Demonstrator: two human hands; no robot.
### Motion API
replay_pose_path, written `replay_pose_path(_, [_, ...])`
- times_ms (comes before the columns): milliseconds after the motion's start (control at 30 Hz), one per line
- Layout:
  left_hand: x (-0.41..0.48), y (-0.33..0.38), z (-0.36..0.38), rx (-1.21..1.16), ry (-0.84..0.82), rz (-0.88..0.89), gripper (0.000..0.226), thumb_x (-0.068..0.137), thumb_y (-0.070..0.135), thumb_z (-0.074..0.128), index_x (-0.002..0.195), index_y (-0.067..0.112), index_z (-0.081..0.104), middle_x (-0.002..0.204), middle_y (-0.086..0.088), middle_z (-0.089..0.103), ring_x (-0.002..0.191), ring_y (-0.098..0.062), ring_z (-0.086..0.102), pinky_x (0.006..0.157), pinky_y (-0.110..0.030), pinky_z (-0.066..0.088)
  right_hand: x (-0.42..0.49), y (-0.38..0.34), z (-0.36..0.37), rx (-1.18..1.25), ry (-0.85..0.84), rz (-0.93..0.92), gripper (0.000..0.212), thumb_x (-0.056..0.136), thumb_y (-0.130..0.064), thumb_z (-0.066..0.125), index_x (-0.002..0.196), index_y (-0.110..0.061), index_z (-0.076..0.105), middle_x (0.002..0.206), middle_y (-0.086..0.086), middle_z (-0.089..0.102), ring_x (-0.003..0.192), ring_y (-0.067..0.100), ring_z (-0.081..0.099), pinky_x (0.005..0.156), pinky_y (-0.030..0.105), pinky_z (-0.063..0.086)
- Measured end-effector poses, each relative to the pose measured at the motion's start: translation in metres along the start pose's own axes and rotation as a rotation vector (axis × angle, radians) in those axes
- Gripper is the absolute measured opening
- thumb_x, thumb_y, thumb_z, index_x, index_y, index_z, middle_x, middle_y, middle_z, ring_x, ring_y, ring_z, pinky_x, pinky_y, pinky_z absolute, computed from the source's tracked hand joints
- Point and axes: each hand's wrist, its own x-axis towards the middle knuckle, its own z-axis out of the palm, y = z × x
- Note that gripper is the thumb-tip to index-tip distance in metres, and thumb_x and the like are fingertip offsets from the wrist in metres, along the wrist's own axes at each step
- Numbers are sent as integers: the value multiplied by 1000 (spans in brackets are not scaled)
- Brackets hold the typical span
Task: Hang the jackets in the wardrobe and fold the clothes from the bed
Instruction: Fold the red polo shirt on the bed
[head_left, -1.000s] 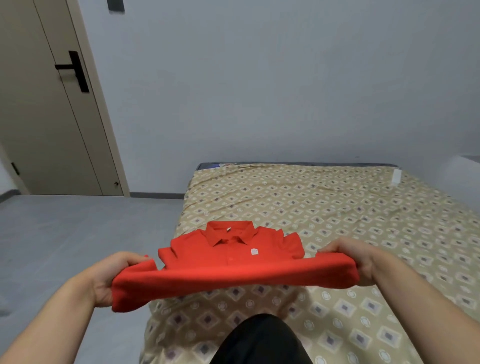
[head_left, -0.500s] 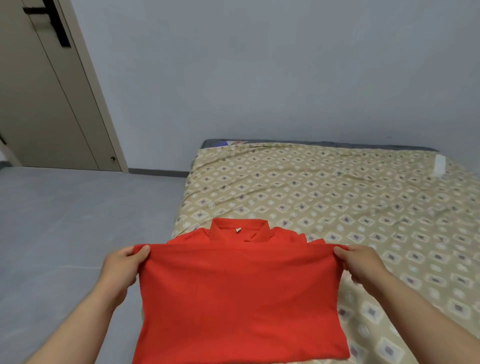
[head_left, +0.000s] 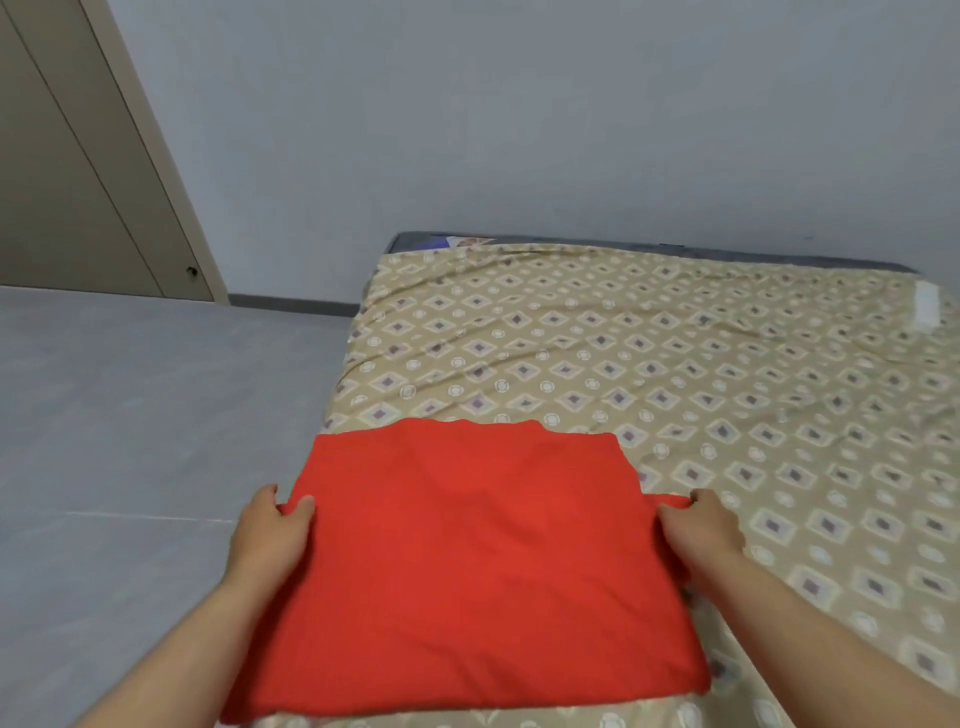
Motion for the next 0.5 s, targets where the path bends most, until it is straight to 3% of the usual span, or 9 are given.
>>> replay_pose_path(67, [-10,-29,0,-221,-173,-271,49,95,42,55,121,2,64,110,-20,71,98,-35,68,96,-52,51,2,21,3,6,-3,53,37,81,-37,58,101,-5,56,96,17,64,83,38,63,78,44,56])
replay_pose_path(133, [-21,-38,-4,-474,-356,-523,49,100,48,48,106,4,69,96,-23,74,91,-35,67,86,-47,53,0,31,2,195,-63,73,23,85,-27,61,86,-4,56,72,14,62,63,30,59,63,41,53])
replay_pose_path(200, [-27,-38,-11,-583,-409,-622,53,99,53,45,98,6,69,86,-21,75,84,-33,67,79,-43,51,-4,33,-2,398,-149,127,17,90,-14,61,76,-7,54,58,12,53,52,24,49,55,36,42])
replay_pose_path(267, [-29,-37,-17,-629,-391,-659,49,98,51,49,97,5,69,80,-19,74,70,-32,71,77,-43,53,-6,31,-7,538,-181,172,15,92,-8,58,78,-10,52,60,13,50,51,23,46,52,35,40])
replay_pose_path(333, [-27,-36,-25,-604,-318,-663,34,98,33,55,95,2,68,70,-18,73,52,-28,69,62,-39,58,-11,24,-14,603,-159,150,14,90,-4,56,81,-13,49,62,12,50,47,22,45,49,32,37])
replay_pose_path(400, [-20,-35,-32,-547,-170,-597,16,94,12,60,96,-3,65,56,-14,68,38,-21,63,40,-32,54,-23,12,-17,561,-91,3,11,87,-3,58,92,-13,55,73,10,60,53,25,54,52,33,43])
replay_pose_path(467, [-18,-23,-35,-494,76,-465,20,85,-1,65,106,-3,67,59,-11,69,41,-16,62,40,-28,53,-39,-1,-11,415,-64,-202,30,85,-5,63,112,-18,60,95,2,67,77,24,65,70,36,50])
replay_pose_path(500, [-20,-13,-33,-428,211,-341,26,83,-1,67,109,-1,68,70,-11,73,54,-17,68,51,-30,55,-46,-4,-5,286,-71,-324,39,84,-6,64,121,-19,60,107,-1,68,92,24,66,81,37,51])
